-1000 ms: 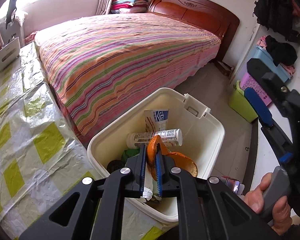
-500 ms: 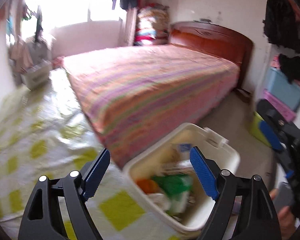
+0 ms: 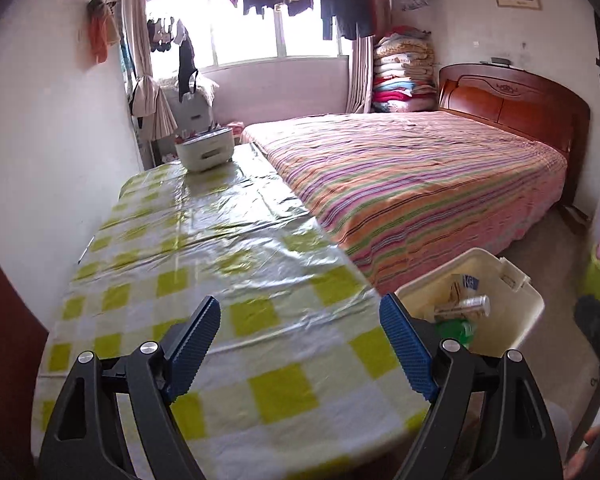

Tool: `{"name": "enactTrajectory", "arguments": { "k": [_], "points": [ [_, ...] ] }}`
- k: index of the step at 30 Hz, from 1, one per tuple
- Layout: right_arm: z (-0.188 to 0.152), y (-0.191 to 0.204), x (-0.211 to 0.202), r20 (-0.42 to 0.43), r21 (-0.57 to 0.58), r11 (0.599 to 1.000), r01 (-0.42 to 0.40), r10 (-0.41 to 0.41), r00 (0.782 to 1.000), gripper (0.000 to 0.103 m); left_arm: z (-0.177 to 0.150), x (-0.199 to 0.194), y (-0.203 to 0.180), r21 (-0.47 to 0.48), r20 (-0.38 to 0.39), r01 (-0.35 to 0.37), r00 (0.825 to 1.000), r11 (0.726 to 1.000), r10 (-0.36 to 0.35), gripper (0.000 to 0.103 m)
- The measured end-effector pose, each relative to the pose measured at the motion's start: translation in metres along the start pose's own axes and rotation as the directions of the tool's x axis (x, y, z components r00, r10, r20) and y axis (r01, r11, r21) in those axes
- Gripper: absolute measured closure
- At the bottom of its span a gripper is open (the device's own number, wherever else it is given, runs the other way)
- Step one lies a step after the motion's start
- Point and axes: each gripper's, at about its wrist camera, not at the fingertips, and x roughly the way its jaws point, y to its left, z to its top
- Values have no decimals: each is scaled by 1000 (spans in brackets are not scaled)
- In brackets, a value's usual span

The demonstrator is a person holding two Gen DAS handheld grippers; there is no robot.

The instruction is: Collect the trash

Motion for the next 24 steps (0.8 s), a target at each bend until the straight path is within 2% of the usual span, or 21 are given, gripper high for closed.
{"name": "enactTrajectory", "arguments": {
  "k": [9,18,24],
  "points": [
    [5,9,-23,-25,-35,998,43,-44,999,7,-9,-40,8,13,17,3,1000,1000,-4,23],
    [10,12,-20,-30,-31,999,37,-38,999,7,-7,-44,0,51,13,-3,1000,999,2,23],
    [13,4,-14,-38,-21,999,25,-25,999,7,-6,-43,-8,41,-6,13,1000,999,-12,23]
  ]
}}
